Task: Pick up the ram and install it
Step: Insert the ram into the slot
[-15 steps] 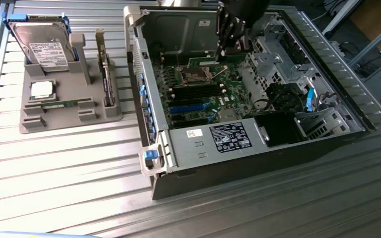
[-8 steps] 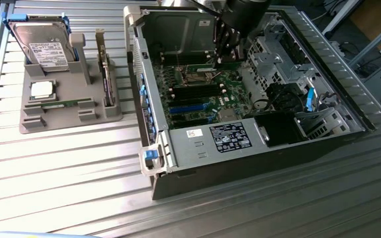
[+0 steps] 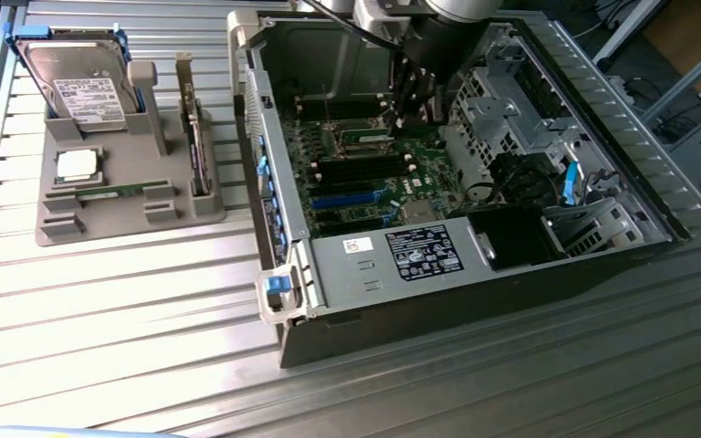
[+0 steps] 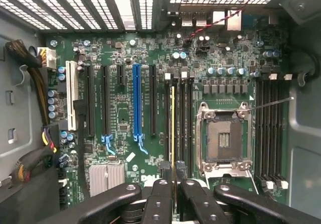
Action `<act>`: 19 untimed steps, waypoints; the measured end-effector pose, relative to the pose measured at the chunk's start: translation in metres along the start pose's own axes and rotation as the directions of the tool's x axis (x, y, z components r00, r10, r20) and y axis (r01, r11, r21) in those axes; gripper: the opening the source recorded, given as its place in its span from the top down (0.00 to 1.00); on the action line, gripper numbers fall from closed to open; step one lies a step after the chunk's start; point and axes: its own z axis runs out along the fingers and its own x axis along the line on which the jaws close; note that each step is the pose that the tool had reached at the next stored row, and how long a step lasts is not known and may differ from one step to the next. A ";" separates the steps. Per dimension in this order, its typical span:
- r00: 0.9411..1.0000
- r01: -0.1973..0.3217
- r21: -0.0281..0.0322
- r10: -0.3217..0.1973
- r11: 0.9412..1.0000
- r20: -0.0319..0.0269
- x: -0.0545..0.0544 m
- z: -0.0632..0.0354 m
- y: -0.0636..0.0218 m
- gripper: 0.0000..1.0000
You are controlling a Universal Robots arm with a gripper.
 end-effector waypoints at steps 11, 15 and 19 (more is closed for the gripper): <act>1.000 0.001 0.000 -0.001 1.000 0.000 0.002 0.0139 0.0014 0.87; 1.000 0.001 0.000 -0.001 1.000 0.000 0.002 0.0198 0.0015 0.87; 1.000 0.000 0.000 0.000 1.000 0.000 0.003 0.0277 0.0020 0.87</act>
